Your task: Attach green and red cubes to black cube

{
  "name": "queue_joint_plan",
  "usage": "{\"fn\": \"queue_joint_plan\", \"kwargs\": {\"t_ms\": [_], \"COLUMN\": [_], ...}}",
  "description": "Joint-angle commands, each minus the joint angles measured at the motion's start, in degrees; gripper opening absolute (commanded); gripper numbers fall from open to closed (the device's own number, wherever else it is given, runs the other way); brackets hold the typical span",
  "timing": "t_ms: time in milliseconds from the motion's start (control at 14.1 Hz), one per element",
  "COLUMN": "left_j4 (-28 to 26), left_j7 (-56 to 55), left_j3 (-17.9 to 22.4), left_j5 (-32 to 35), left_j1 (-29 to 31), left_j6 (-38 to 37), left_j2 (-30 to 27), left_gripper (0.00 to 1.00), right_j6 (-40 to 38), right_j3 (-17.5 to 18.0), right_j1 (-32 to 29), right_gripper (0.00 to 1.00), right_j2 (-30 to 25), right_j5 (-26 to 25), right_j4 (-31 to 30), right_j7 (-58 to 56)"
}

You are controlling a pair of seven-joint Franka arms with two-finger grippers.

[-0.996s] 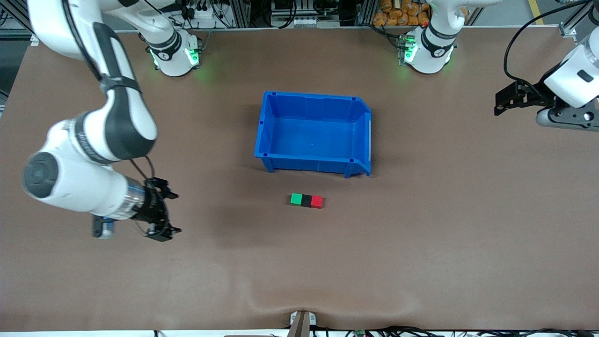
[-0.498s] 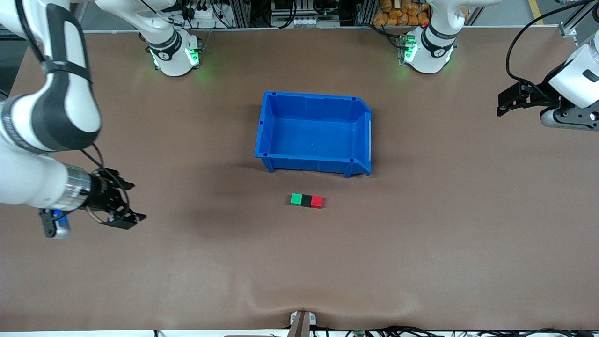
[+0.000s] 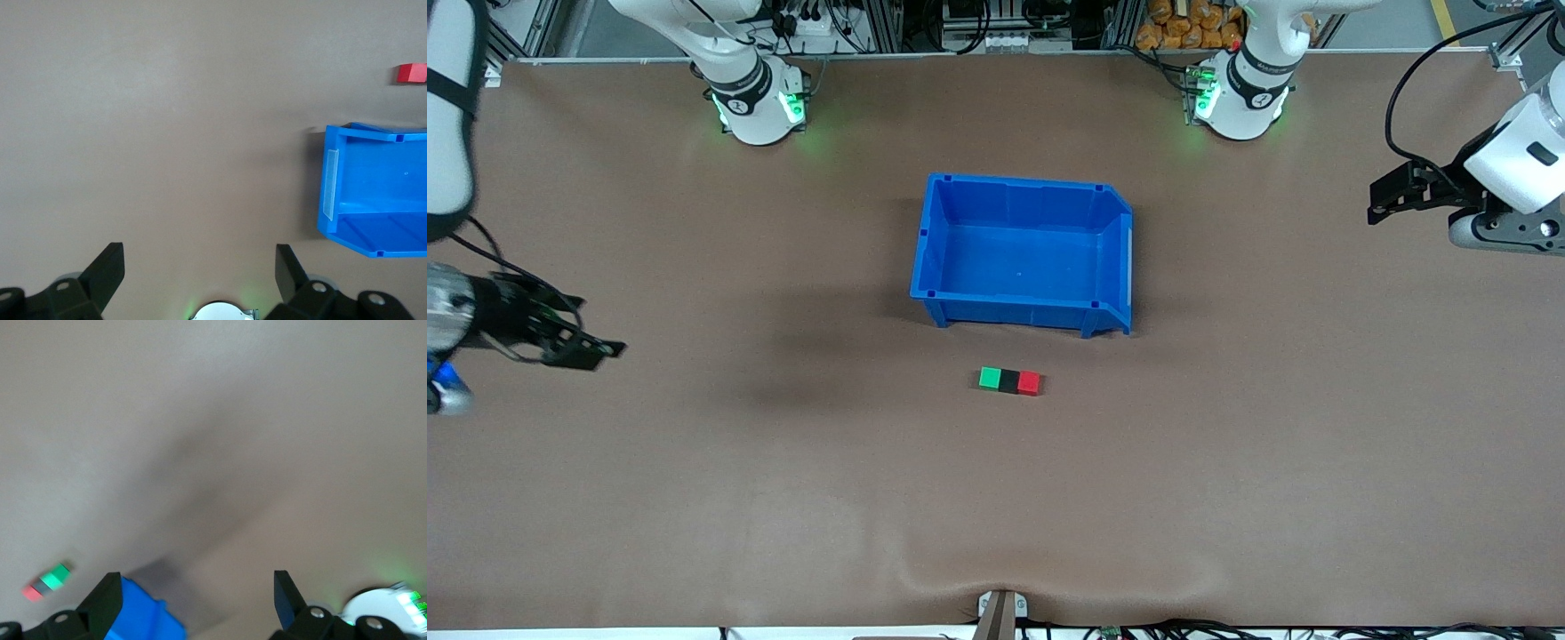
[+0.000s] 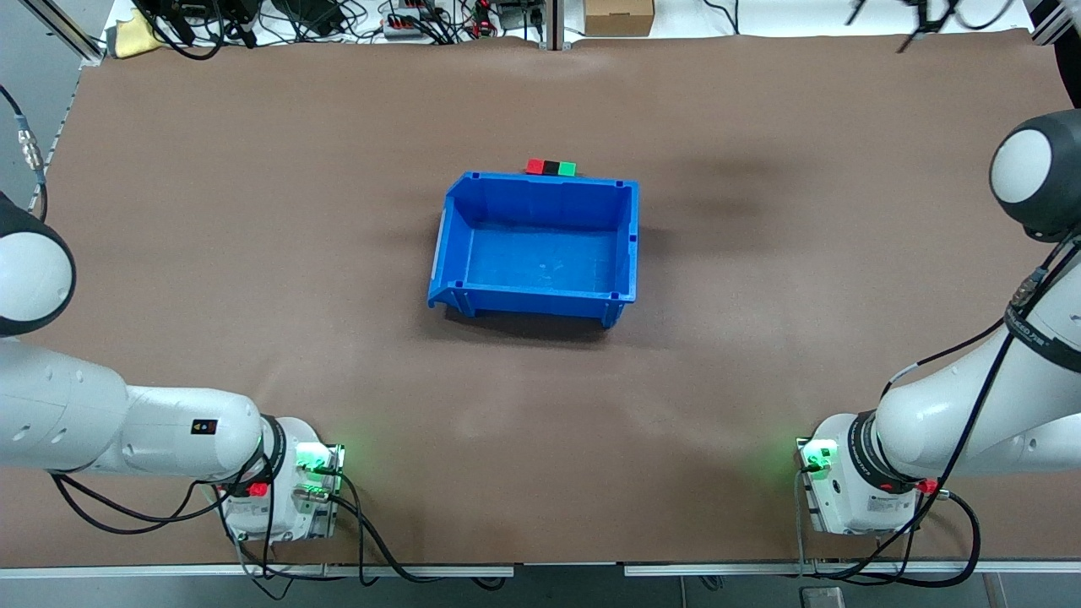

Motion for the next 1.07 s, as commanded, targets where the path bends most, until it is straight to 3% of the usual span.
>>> {"fn": "queue_joint_plan", "kwargs": {"t_ms": [0,285,712,996], "left_j4": [-2.2,-3.8,-3.8,-3.8], "left_j7": [-0.8,-2.1,-2.2,-1.3], "left_j3": [-0.5,-0.5,-0.5,-0.4], "left_j5": [0.2,0.2,0.2,0.4], "left_j1": [0.4,0.4,0.4,0.5], "left_j6": [1.7,3.0,3.3,5.2], "left_j2": [-1.0,-2.1,-2.1,-2.0], "left_gripper": [1.0,1.0,1.0,1.0], "right_j6": [-3.5,-5.5,-7.6,-7.2], "right_j3": [-3.0,-2.7,-2.5,-2.7], "right_j1": [-0.6,-1.4,0.4,-0.1], "right_gripper": [1.0,1.0,1.0,1.0], "right_j2": [-4.0,-8.6,-17.7,-23.4], "right_j5": [-0.2,-5.7,-6.8,-8.2], "right_j4": [-1.4,-1.5,-2.8,-7.2], "right_j7": [-8.9,-16.7,-19.6,-26.2]}}
